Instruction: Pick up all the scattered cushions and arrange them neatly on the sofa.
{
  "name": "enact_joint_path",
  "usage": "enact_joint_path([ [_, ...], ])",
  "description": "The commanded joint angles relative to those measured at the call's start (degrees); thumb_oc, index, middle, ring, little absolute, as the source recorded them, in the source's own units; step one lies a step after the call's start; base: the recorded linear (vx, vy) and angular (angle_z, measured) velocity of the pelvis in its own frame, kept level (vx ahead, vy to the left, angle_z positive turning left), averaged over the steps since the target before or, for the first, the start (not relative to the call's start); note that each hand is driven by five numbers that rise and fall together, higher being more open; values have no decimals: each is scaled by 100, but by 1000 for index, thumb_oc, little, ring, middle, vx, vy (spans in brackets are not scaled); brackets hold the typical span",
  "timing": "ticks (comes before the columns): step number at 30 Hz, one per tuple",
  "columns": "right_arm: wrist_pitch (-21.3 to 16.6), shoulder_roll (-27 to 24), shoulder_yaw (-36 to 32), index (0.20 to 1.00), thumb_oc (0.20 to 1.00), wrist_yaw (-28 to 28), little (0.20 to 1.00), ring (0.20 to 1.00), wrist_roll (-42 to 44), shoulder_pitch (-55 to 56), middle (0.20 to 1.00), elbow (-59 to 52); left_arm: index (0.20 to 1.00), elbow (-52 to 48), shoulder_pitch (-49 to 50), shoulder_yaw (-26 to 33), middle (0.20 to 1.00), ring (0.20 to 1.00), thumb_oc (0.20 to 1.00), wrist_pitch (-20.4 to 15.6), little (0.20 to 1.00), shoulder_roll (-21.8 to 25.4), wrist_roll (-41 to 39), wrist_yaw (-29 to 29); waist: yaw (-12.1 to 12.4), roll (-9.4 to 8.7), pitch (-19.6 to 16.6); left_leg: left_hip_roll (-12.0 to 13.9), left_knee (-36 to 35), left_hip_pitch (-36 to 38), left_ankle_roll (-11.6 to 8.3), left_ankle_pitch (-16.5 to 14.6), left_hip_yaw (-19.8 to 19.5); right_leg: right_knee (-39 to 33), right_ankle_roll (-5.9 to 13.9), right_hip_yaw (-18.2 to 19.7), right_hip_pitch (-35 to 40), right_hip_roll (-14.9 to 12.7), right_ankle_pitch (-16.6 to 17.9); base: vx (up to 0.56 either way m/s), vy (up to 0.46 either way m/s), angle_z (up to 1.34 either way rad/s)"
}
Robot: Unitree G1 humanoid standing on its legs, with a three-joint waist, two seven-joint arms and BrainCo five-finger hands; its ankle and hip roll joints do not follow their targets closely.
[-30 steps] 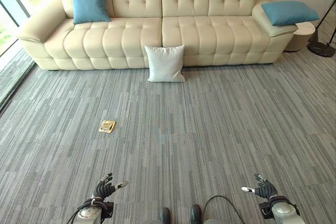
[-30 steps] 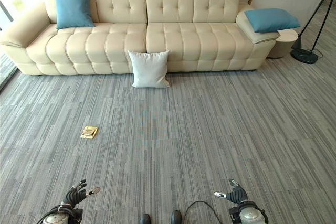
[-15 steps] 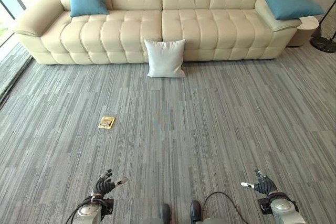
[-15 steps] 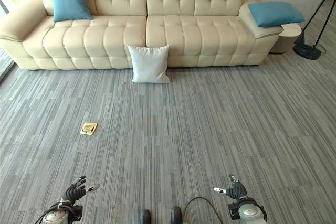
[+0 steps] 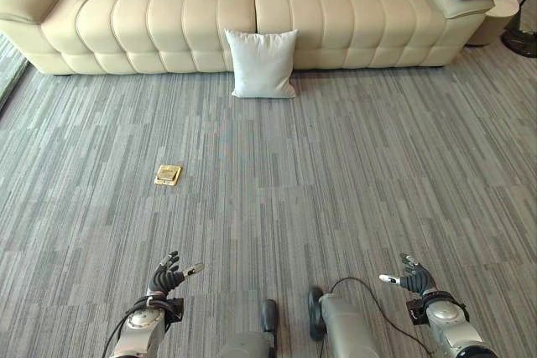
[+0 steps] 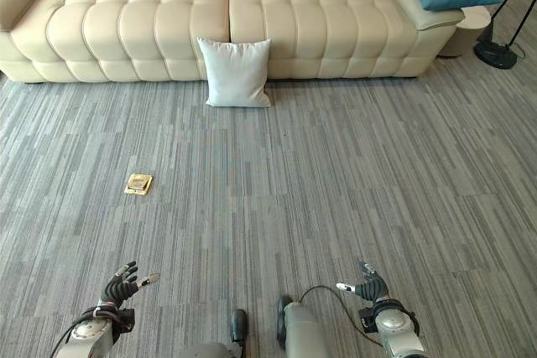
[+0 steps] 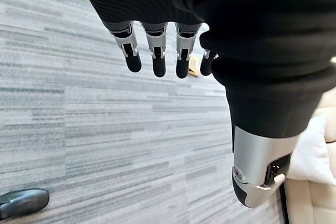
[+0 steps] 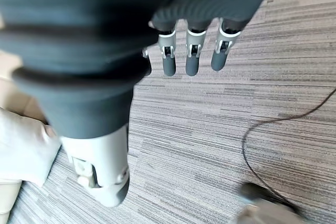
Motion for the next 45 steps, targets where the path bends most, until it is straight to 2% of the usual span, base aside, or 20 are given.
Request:
enact_joint_path([
  [1, -131, -199, 85, 1000, 1000, -143, 1000, 1000, 174, -210, 1000, -23, 1000, -80, 24, -1, 1000, 1000, 1000, -237, 1000, 115, -120, 42, -98, 39, -94, 29, 174, 886, -365, -1067, -509, -871, 114, -439, 680, 45, 564, 260, -70, 27],
  [3, -113, -218, 65, 1000, 1000, -134, 1000, 1000, 148, -142, 1000, -50, 1000, -40, 13, -29, 1000, 1000, 1000, -246, 1000, 99, -80, 22, -201, 44, -109, 60, 98, 1107, -446, -1145, -609, -1101, 135, -575, 640, 49, 608, 396, -138, 37],
  [6, -144, -237, -30, 1000, 1000, -102, 1000, 1000, 169, 65, 1000, -41, 1000, -57, 54, -91, 1000, 1000, 1000, -265, 1000, 60, 12, -19, -257, 52, -279, 144, 201, 1256, -605, -1164, -726, -1157, -52, -495, 862, 90, 639, 367, -206, 62],
  [7, -182, -226, -135, 1000, 1000, -87, 1000, 1000, 297, 144, 1000, 70, 1000, -115, 55, -170, 1000, 1000, 1000, -261, 1000, 31, 14, -81, -305, 96, -332, 414, 1346, 802, -1101, -539, -392, -1296, -217, -536, 1301, 140, 534, 414, -297, 83],
  [8, -183, -223, -135, 1000, 1000, -86, 1000, 1000, 297, 142, 1000, 71, 1000, -115, 54, -169, 1000, 1000, 1000, -261, 1000, 34, 14, -81, -316, 78, -345, 395, 1346, 778, -1098, -520, -402, -1304, -213, -539, 1284, 119, 547, 338, -292, 104],
  [10, -229, -249, -153, 1000, 1000, -113, 1000, 1000, 427, 76, 1000, 122, 1000, -173, -11, -232, 1000, 1000, 1000, -259, 1000, 82, 7, -114, -296, -31, -256, 497, 2627, 99, -1191, -31, -106, -1388, -392, -526, 1579, 114, 416, 161, -184, 83],
  [11, -213, -261, -158, 1000, 1000, -136, 1000, 1000, 446, 43, 1000, 161, 1000, -204, -50, -242, 1000, 1000, 1000, -248, 1000, 86, -24, -116, -251, -98, -201, 600, 3143, -282, -1145, -26, 78, -1384, -467, -524, 1692, 77, 314, 191, -219, 0],
  [12, -186, -281, -139, 1000, 1000, -164, 1000, 1000, 472, 1, 1000, 224, 1000, -179, -108, -277, 1000, 1000, 1000, -242, 1000, 77, -28, -101, -203, -215, -131, 621, 3376, -687, -1022, -158, 278, -1408, -516, -502, 1835, -14, 224, 193, -171, -34],
  [13, -180, -294, -131, 1000, 1000, -181, 1000, 1000, 494, -32, 1000, 241, 1000, -162, -136, -292, 1000, 1000, 1000, -241, 1000, 64, -48, -90, -121, -206, -61, 680, 3543, -946, -940, -377, 417, -1393, -529, -449, 1965, 26, 158, 222, -119, -34],
  [17, -173, -312, -154, 1000, 1000, -192, 1000, 1000, 520, -4, 1000, 274, 1000, -113, -110, -334, 1000, 1000, 1000, -213, 1000, 69, 17, -118, -21, -303, -75, 620, 2785, -1446, -818, -550, 572, -1488, -476, -307, 2302, -14, -4, 293, -16, -52],
  [20, -172, -293, -112, 1000, 1000, -262, 1000, 1000, 478, -34, 1000, 334, 1000, -137, -92, -337, 1000, 1000, 1000, -182, 1000, 65, 26, -97, 169, -160, -101, 612, 1304, -1787, -967, 219, 387, -1603, -450, -119, 2837, 229, -271, 452, 88, -35],
  [25, -138, -252, -117, 1000, 1000, -223, 1000, 1000, 313, 32, 1000, 361, 1000, -121, 2, -302, 1000, 1000, 1000, -167, 1000, 70, 38, -113, 349, -96, -281, 692, 550, -1744, -1008, 684, 397, -1689, -336, 219, 3417, 250, -505, 419, 174, -39],
  [28, -100, -207, -122, 1000, 1000, -175, 1000, 1000, 204, 84, 1000, 390, 1000, -73, 65, -277, 1000, 1000, 1000, -159, 1000, 77, 89, -141, 374, -154, -388, 609, 762, -1718, -921, 625, 414, -1620, -251, 268, 3504, 70, -540, 316, 204, -71],
  [30, -118, -119, -93, 1000, 1000, -123, 1000, 1000, 153, 107, 1000, 300, 1000, -173, 59, -274, 1000, 1000, 1000, -130, 1000, 181, 136, -167, 396, -272, -380, 472, 912, -1524, -729, 358, 467, -660, -40, 348, 3197, -144, -284, 305, 251, -42],
  [32, -132, -65, -31, 1000, 1000, -114, 1000, 1000, 166, 22, 1000, 229, 1000, -229, 6, -256, 1000, 1000, 1000, -143, 1000, 247, 132, -124, 345, -254, -257, 424, 940, -1341, -586, 186, 503, 277, 98, 360, 2654, -218, 176, 157, 206, -15],
  [33, -138, -42, -13, 1000, 1000, -104, 1000, 1000, 168, -23, 1000, 197, 1000, -234, -14, -234, 1000, 1000, 1000, -149, 1000, 256, 122, -98, 323, -230, -197, 416, 907, -1182, -526, 101, 523, 638, 116, 317, 2359, -253, 431, 171, 196, 13],
  [35, -135, -33, 49, 1000, 1000, -99, 1000, 1000, 165, -82, 1000, 185, 1000, -254, -47, -215, 1000, 1000, 1000, -164, 1000, 247, 63, -66, 285, -96, -124, 432, 786, -882, -453, -8, 488, 989, 0, 144, 1802, -166, 431, 236, 180, 9],
  [38, -125, -80, 121, 1000, 1000, -106, 1000, 1000, 186, -160, 1000, 166, 1000, -253, -104, -237, 1000, 1000, 1000, -197, 1000, 221, 15, -47, 132, -29, 11, 265, 626, -407, -423, -189, 316, 338, -96, -130, 1237, 52, 220, 319, 97, -5],
  [42, -112, -101, 126, 1000, 1000, -124, 1000, 1000, 240, -191, 1000, 193, 1000, -144, -177, -255, 1000, 1000, 1000, -217, 1000, 150, 81, -43, -57, -86, 103, -1, 542, 134, -426, -527, 26, -1048, 15, -302, 957, 200, 483, 368, -4, 37],
  [45, -101, -103, 107, 1000, 1000, -123, 1000, 1000, 209, -160, 1000, 224, 1000, -106, -193, -252, 1000, 1000, 1000, -237, 1000, 133, 121, -45, -147, -79, 97, -75, 530, 383, -454, -721, -141, -1385, 93, -343, 796, 213, 640, 326, -45, 40],
])
